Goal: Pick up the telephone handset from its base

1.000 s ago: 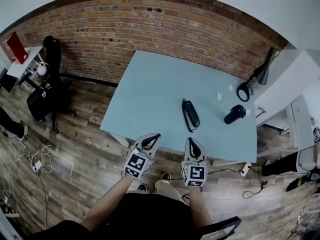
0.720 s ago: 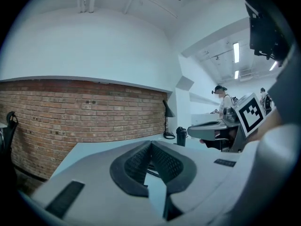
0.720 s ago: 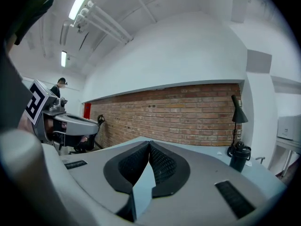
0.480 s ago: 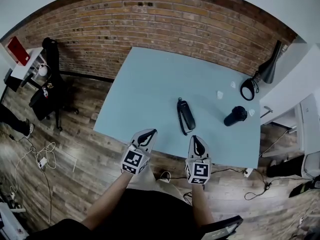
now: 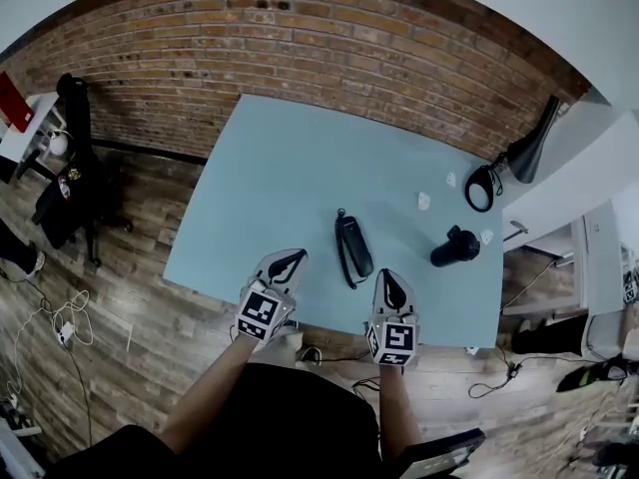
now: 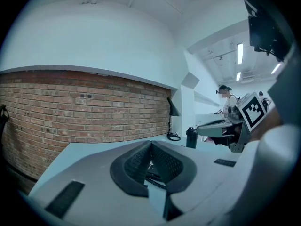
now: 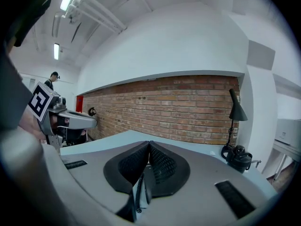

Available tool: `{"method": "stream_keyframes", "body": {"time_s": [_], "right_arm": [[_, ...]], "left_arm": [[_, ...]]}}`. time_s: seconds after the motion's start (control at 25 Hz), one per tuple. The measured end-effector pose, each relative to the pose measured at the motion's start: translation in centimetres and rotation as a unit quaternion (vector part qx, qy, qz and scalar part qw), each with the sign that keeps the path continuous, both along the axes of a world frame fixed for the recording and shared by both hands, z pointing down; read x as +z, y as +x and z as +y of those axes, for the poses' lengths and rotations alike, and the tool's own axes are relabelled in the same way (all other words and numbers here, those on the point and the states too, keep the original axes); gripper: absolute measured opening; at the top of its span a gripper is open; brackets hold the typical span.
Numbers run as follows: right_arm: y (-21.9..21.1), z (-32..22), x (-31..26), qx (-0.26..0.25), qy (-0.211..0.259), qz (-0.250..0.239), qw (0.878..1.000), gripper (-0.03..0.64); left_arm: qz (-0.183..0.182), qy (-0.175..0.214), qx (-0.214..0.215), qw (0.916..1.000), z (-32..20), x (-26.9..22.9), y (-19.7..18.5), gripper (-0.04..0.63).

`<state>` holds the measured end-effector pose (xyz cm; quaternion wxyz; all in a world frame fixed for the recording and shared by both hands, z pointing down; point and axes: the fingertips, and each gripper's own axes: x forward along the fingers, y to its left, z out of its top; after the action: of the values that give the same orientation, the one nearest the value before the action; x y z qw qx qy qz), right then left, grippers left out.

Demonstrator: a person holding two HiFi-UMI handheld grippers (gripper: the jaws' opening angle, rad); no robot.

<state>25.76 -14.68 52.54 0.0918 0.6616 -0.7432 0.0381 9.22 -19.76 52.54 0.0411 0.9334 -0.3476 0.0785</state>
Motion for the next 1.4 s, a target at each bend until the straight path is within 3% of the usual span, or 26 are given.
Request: {"method": "stream_keyframes", "body": {"time_s": [0.4, 0.56, 0.8, 1.0, 1.16, 1.24, 1.4], "right_arm": [[1.3, -5.6, 1.3, 0.014, -0.047, 0.027, 0.998, 0.014], [1.0, -7.1, 3.5, -0.002, -0.076, 0.045, 0.996, 0.054], [1.1, -9.8, 8.5, -0.044, -0.145, 0.057, 0.987, 0.118], [1.0, -11.0, 13.4, -0.067, -0.225, 0.051, 0.971, 0.171], [1.1, -11.1, 17.1, -0.083, -0.294, 0.037, 0.952, 0.263], [0.6, -11.1, 18.8, -0.091, -0.325, 0.025, 0.941, 0.346], [-0.1, -11.2, 21.1, -0.099, -0.356, 0.028, 0.929, 0.353]], "left_arm": [[0.03, -0.016, 0.03, 0.999, -5.4, 1.3, 0.5, 0.021], [0.032, -0.03, 0.024, 0.9987, -6.5, 2.2, -0.2, 0.021], [0.031, -0.019, 0.022, 0.9991, -8.0, 1.6, -0.1, 0.021], [0.028, -0.012, 0.017, 0.9994, -8.5, 1.4, -0.6, 0.021], [0.026, -0.01, 0.007, 0.9996, -9.3, 1.4, -0.9, 0.021], [0.03, -0.012, -0.002, 0.9995, -9.7, 1.2, -1.4, 0.021], [0.032, -0.012, -0.013, 0.9994, -10.2, 1.1, -2.3, 0.021]]}}
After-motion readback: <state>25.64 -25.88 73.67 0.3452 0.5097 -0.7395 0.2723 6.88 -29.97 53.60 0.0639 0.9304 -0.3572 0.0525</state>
